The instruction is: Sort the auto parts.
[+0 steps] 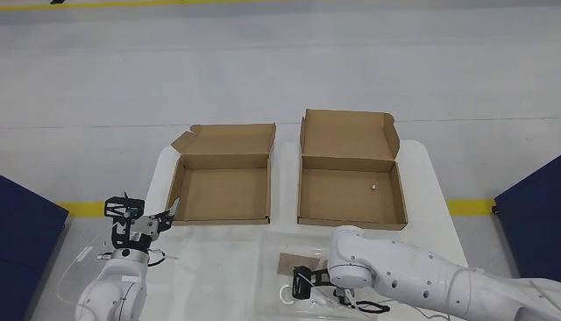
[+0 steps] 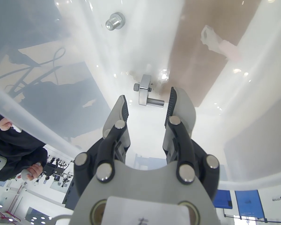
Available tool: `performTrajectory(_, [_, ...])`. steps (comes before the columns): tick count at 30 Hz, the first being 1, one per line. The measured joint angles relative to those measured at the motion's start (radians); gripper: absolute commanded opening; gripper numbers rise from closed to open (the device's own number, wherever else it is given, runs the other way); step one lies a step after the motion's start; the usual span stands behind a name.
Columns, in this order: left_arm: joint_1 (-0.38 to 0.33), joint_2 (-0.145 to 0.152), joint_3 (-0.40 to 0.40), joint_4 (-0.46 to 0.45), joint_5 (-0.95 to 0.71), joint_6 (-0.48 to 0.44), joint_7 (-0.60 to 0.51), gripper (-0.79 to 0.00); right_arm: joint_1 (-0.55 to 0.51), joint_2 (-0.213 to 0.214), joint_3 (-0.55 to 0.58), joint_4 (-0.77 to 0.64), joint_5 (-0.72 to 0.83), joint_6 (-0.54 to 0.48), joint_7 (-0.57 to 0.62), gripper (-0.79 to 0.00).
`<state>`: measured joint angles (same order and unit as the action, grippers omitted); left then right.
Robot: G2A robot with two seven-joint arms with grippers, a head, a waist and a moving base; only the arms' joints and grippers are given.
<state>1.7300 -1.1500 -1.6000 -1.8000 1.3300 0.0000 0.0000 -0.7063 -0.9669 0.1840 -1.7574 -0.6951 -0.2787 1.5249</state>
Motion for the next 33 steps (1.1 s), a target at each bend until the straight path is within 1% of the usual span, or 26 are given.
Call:
performTrajectory(25, [0.0, 0.0, 0.0, 0.0, 0.0, 0.0, 0.0, 0.0, -0.026, -0.024, -0.014, 0.033, -0.025, -0.006, 0.011, -0.434])
performTrajectory(33, [0.0, 0.0, 0.0, 0.0, 0.0, 0.0, 0.0, 0.0, -0.028, -0.032, -0.014, 0.05, -0.043, -0.006, 0.011, -0.456])
